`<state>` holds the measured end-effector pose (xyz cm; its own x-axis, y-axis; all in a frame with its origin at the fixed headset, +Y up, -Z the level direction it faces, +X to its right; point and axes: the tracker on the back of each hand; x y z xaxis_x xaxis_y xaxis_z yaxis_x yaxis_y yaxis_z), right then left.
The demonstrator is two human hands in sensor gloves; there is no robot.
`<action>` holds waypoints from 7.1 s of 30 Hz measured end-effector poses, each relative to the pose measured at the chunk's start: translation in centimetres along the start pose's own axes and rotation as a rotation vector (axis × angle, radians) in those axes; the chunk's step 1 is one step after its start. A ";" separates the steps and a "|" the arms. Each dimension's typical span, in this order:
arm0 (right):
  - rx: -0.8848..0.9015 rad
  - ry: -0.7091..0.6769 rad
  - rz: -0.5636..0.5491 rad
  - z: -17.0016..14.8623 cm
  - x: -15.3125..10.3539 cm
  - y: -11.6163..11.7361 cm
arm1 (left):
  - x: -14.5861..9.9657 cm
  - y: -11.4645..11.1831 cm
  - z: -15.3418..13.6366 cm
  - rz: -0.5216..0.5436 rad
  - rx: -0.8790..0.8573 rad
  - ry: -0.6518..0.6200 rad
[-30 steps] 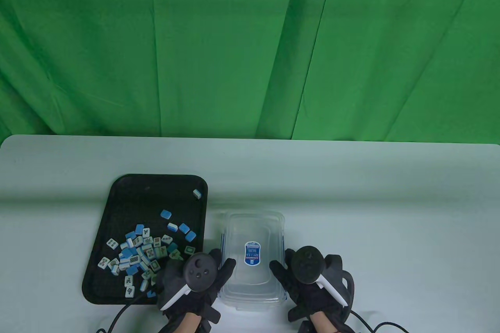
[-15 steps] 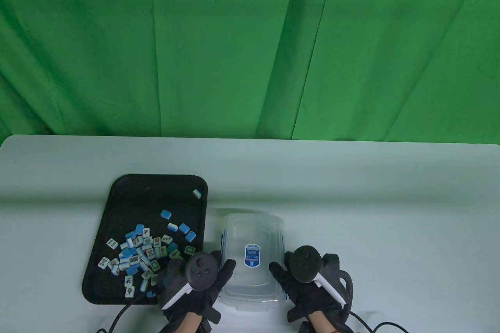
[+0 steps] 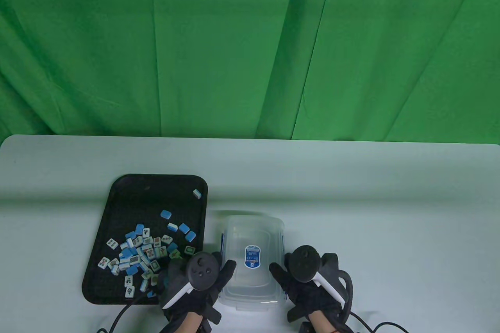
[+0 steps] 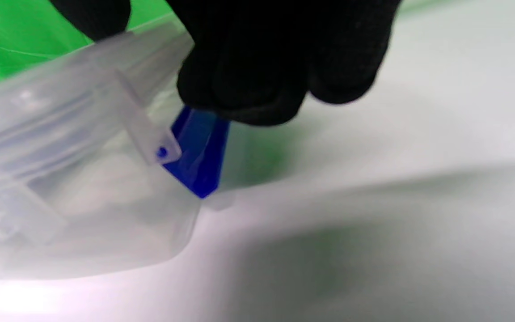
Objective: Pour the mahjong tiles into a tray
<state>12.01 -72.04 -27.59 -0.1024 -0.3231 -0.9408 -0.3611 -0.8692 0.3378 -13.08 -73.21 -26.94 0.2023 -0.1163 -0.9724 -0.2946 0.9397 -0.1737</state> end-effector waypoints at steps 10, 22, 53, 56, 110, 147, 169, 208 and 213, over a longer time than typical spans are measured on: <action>-0.008 0.004 -0.002 0.0 0.1 0.1 | 0.1 -0.1 0.0 -0.010 0.001 0.006; -0.015 0.010 -0.004 0.1 0.1 0.2 | 0.2 -0.3 0.0 -0.020 0.007 0.009; -0.492 -0.328 -0.217 6.9 -3.4 3.3 | 0.4 -1.8 -2.0 -0.209 -0.319 0.158; -0.477 -0.331 -0.219 6.9 -3.4 3.4 | 0.7 -2.2 -2.1 -0.232 -0.370 0.151; -0.524 -0.312 -0.213 7.4 -3.6 4.0 | 0.0 -0.6 -1.3 -0.029 -0.181 0.154; -0.535 -0.311 -0.206 7.5 -3.6 4.3 | 0.0 -1.3 3.6 0.038 0.290 0.142; 0.277 -0.002 0.087 -2.4 1.0 1.2 | -1.6 -1.2 5.2 0.235 0.293 -0.360; 0.018 0.096 -0.028 -0.8 0.4 1.5 | 0.2 -3.5 4.3 -0.132 0.098 -0.317; -0.003 0.095 -0.049 -0.6 0.2 1.2 | 0.2 -3.5 4.3 -0.133 0.094 -0.316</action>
<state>12.09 -73.36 -27.31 0.0040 -0.3140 -0.9494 -0.3610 -0.8859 0.2914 -8.03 -75.16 -25.87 0.5163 -0.1481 -0.8435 -0.1620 0.9503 -0.2659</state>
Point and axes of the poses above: the tracker on the back of each hand, its own z axis roughly to the thumb side, its own x axis roughly from the wrist to the fingertips, y = z × x, and after that the axes turned 3 degrees about x, right-handed
